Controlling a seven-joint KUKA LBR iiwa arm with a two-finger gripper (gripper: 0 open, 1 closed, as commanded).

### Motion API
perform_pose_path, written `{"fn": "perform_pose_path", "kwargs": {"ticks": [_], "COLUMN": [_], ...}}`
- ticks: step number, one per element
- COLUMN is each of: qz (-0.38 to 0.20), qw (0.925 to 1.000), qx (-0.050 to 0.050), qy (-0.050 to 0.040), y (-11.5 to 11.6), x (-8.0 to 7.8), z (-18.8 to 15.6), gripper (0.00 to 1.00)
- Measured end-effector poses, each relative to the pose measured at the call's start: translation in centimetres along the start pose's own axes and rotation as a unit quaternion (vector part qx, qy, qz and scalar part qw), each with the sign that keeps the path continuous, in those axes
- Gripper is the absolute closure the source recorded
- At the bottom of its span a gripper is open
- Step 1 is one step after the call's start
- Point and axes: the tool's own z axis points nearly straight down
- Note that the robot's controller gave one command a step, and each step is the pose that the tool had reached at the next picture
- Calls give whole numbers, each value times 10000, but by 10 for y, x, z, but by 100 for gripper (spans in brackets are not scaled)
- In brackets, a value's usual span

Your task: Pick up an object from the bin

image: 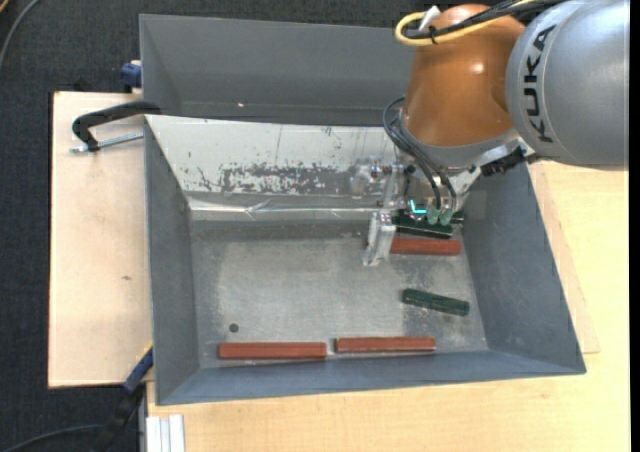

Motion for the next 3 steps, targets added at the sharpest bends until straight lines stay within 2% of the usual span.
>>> {"fn": "perform_pose_path", "kwargs": {"ticks": [1, 2, 3], "qz": [-98, -799, -791], "qw": [9999, 9968, 9969], "qx": [17, -1, 2], "qy": [-22, -10, -36], "y": [-97, -79, -79], "x": [10, -18, -20], "z": [24, 124, 119], "gripper": [0, 0, 100]}}
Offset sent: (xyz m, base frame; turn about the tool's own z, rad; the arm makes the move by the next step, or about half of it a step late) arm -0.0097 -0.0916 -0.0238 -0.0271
